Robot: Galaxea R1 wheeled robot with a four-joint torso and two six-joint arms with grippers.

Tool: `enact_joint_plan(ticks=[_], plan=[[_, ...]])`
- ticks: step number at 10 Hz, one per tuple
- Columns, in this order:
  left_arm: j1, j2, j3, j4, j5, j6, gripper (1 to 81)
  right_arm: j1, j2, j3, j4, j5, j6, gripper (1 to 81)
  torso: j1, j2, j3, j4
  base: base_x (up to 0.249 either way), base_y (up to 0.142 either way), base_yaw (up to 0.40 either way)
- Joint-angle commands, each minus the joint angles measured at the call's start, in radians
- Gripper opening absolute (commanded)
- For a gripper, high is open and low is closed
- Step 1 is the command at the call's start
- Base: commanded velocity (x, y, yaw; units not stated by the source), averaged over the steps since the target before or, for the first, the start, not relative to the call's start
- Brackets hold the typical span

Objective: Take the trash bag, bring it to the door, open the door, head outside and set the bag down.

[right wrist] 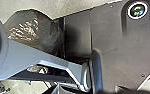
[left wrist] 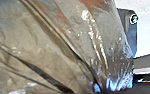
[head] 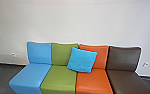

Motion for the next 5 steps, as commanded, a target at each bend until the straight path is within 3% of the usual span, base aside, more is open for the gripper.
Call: enact_joint_plan(ticks=[1, 2, 5], plan=[[-0.018, 0.007, 0.0, -0.004, 0.062, 0.019, 1.0, -0.009, 0.067, -0.081, -0.042, -0.056, -0.007, 81.1, -0.062, 0.097, 0.036, 0.0, 0.0, 0.0, 0.0], [-0.009, 0.021, -0.02, -0.003, 0.046, 0.024, 1.0, -0.015, 0.091, -0.111, -0.044, -0.05, -0.007, 81.1, -0.083, 0.129, 0.092, 0.0, 0.0, 0.0, 0.0], [-0.004, 0.072, -0.106, -0.003, 0.043, 0.039, 1.0, -0.025, 0.15, -0.193, -0.054, -0.05, -0.007, 81.1, -0.134, 0.209, 0.161, 0.0, 0.0, 0.0, 0.0]])
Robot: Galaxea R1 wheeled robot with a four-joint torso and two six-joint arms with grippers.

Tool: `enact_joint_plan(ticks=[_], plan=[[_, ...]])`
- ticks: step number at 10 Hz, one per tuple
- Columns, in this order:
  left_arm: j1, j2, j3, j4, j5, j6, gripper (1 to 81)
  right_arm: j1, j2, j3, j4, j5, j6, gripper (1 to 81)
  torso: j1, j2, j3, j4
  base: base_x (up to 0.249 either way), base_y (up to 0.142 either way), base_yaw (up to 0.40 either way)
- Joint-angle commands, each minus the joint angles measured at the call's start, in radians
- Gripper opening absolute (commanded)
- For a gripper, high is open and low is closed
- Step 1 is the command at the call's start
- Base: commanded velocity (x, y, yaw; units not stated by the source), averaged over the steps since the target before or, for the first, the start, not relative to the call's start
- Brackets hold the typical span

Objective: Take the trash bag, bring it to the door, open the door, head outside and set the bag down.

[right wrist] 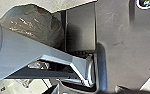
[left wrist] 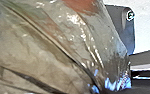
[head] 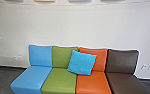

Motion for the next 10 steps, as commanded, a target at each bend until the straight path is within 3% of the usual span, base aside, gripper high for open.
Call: enact_joint_plan(ticks=[1, 2, 3, 6, 10], plan=[[-0.038, 0.031, -0.045, -0.003, 0.073, 0.017, 1.0, 0.021, 0.034, -0.057, -0.018, -0.068, -0.005, 81.1, -0.063, 0.097, 0.095, 0.0, 0.0, 0.0, 0.0], [-0.038, 0.038, -0.056, -0.003, 0.073, 0.017, 1.0, 0.019, 0.045, -0.071, -0.023, -0.068, -0.005, 81.1, -0.084, 0.128, 0.127, 0.0, 0.0, 0.0, 0.0], [-0.038, 0.041, -0.059, -0.003, 0.073, 0.019, 1.0, 0.016, 0.051, -0.076, -0.027, -0.068, -0.005, 81.1, -0.106, 0.163, 0.064, 0.0, 0.0, 0.0, 0.0], [-0.038, 0.046, -0.071, -0.003, 0.06, 0.02, 1.0, 0.013, 0.082, -0.117, -0.026, -0.068, -0.005, 81.1, -0.159, 0.242, 0.109, 0.0, 0.0, 0.0, 0.0], [-0.021, 0.055, -0.103, -0.003, 0.009, 0.02, 1.0, 0.006, 0.149, -0.224, -0.038, -0.068, -0.007, 81.1, -0.244, 0.373, 0.113, 0.0, 0.0, 0.0, 0.0]])
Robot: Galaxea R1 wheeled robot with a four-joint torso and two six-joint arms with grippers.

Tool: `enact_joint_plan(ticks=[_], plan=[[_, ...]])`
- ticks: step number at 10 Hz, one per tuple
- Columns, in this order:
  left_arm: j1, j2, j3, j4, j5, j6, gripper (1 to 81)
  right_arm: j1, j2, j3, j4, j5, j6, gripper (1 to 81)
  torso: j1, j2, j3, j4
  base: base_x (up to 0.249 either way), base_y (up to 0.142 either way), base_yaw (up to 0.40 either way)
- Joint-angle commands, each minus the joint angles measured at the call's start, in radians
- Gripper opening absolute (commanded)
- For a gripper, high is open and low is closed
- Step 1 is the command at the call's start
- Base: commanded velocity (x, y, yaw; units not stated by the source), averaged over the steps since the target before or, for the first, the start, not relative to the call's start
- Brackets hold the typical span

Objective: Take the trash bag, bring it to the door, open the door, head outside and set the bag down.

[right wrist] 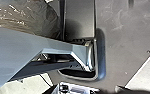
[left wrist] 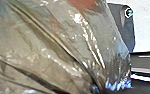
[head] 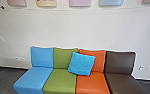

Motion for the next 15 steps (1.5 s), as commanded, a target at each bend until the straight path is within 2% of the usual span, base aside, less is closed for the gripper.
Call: enact_joint_plan(ticks=[1, 2, 3, 6, 9, 10, 11, 14, 15], plan=[[-0.032, 0.014, -0.038, -0.003, 0.05, 0.01, 1.0, 0.033, 0.026, -0.037, -0.028, -0.071, -0.005, 81.1, -0.063, 0.097, 0.0, 0.0, 0.0, 0.0, 0.0], [-0.029, 0.027, -0.063, -0.003, 0.042, 0.01, 1.0, 0.033, 0.036, -0.042, -0.031, -0.071, -0.005, 81.1, -0.084, 0.129, 0.0, 0.0, 0.0, 0.0, 0.0], [-0.029, 0.037, -0.08, -0.003, 0.042, 0.01, 1.0, 0.034, 0.042, -0.045, -0.031, -0.071, -0.005, 81.1, -0.106, 0.164, 0.078, 0.0, 0.0, 0.0, 0.0], [-0.029, 0.045, -0.083, -0.003, 0.041, 0.011, 1.0, 0.031, 0.043, -0.045, -0.032, -0.071, -0.006, 81.1, -0.155, 0.241, 0.134, 0.0, 0.0, 0.0, 0.0], [-0.029, 0.043, -0.083, -0.003, 0.042, 0.01, 1.0, 0.031, 0.045, -0.045, -0.032, -0.071, -0.006, 81.1, -0.219, 0.338, 0.233, 0.0, 0.0, 0.0, 0.0], [-0.029, 0.043, -0.083, -0.003, 0.042, 0.011, 1.0, 0.031, 0.045, -0.047, -0.032, -0.071, -0.005, 81.1, -0.175, 0.269, 0.265, 0.0, 0.0, 0.0, 0.0], [-0.029, 0.043, -0.083, -0.003, 0.042, 0.01, 1.0, 0.031, 0.045, -0.051, -0.032, -0.071, -0.005, 81.1, -0.195, 0.299, 0.195, 0.0, 0.0, 0.0, 0.0], [-0.029, 0.048, -0.083, -0.004, 0.042, 0.008, 1.0, 0.029, 0.068, -0.088, -0.032, -0.071, -0.006, 81.1, -0.211, 0.317, 0.214, 0.0, 0.0, 0.0, 0.0], [-0.029, 0.051, -0.083, -0.003, 0.042, 0.01, 1.0, 0.029, 0.073, -0.096, -0.032, -0.071, -0.006, 81.1, -0.211, 0.316, 0.274, 0.0, 0.0, 0.0, 0.0]])
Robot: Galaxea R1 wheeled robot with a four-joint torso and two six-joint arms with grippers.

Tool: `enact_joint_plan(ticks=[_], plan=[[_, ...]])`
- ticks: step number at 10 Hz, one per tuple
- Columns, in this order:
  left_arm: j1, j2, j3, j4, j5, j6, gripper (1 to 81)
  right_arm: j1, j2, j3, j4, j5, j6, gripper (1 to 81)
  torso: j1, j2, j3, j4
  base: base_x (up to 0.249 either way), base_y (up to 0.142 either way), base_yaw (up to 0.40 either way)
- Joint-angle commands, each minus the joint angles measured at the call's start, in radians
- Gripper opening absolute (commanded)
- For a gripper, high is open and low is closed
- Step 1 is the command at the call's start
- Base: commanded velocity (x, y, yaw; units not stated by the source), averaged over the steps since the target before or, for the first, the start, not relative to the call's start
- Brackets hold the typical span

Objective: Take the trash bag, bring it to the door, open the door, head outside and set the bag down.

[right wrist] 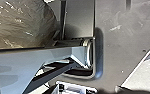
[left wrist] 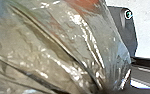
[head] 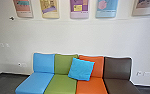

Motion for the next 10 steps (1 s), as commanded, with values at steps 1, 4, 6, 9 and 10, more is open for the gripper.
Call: enact_joint_plan(ticks=[1, 4, 6, 9, 10], plan=[[-0.059, 0.002, 0.003, -0.003, 0.065, 0.009, 1.0, 0.049, 0.008, 0.003, -0.004, -0.067, -0.006, 81.1, 0.0, 0.0, -0.001, 0.0, 0.0, 0.0, 0.0], [-0.059, 0.002, 0.002, -0.004, 0.058, 0.008, 1.0, 0.051, 0.02, -0.009, -0.019, -0.067, -0.004, 81.1, -0.001, 0.0, 0.015, 0.0, 0.0, 0.0, 0.0], [-0.059, -0.001, 0.0, -0.003, 0.05, 0.009, 1.0, 0.054, 0.045, -0.04, -0.019, -0.067, -0.004, 81.1, -0.001, 0.0, 0.015, 0.0, 0.0, 0.0, 0.0], [-0.059, 0.0, -0.007, -0.003, 0.049, 0.009, 1.0, 0.054, 0.088, -0.121, -0.02, -0.067, -0.004, 81.1, -0.001, 0.0, 0.015, 0.0, 0.0, 0.0, 0.0], [-0.059, 0.003, -0.007, -0.003, 0.049, 0.009, 1.0, 0.051, 0.1, -0.147, -0.019, -0.066, -0.004, 81.1, -0.001, 0.0, 0.015, 0.0, 0.0, 0.0, 0.0]])
